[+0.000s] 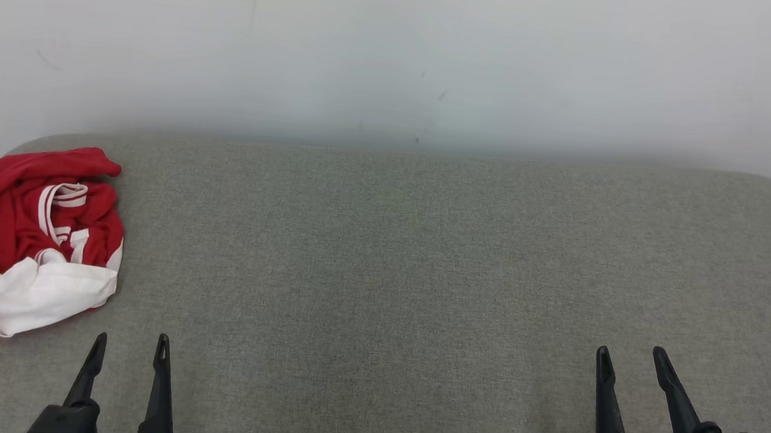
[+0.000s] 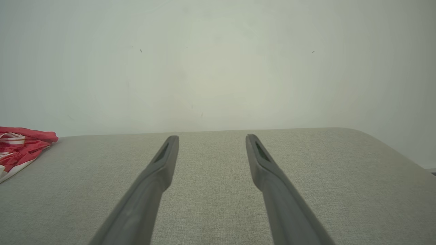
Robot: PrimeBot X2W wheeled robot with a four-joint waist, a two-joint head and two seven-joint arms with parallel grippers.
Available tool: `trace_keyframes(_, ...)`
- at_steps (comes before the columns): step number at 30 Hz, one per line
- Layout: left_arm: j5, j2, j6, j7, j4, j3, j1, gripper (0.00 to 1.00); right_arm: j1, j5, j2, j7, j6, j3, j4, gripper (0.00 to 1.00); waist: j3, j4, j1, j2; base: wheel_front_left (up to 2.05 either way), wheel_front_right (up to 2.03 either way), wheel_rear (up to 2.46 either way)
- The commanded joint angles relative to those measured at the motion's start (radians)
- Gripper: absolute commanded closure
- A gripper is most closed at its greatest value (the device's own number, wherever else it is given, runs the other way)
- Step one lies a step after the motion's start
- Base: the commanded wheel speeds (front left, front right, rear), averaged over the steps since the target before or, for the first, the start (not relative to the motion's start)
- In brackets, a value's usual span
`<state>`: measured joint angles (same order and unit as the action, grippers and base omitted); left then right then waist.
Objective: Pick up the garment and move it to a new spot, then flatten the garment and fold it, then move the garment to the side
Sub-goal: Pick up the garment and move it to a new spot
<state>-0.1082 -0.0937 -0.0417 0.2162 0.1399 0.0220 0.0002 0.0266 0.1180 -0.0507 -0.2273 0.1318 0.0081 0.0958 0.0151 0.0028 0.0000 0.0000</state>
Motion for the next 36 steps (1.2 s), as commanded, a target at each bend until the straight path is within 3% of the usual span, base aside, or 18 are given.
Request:
trace_keyframes(1,-0.005,-0.004,0.006,-0.005,-0.003,-0.001,0.012,0.0,0.009,0.004,0.001,0.003,-0.002,-0.002,-0.002,0.0,-0.001,0.003,0.0,0.0,0.0,0.0,0.0)
trace_keyframes(16,-0.018,-0.018,0.027,-0.039,-0.012,0.004,0.005,0.0,0.016,0.022,0.001,-0.001,-0.002,-0.009,0.012,0.0,-0.013,0.123,0.0,0.0,0.0,0.0,0.0)
trace_keyframes(36,-0.038,-0.03,0.062,-0.044,-0.037,0.013,0.029,0.0,0.011,0.026,0.0,0.0,-0.002,-0.007,0.028,0.0,-0.019,0.398,0.0,0.0,0.0,0.0,0.0)
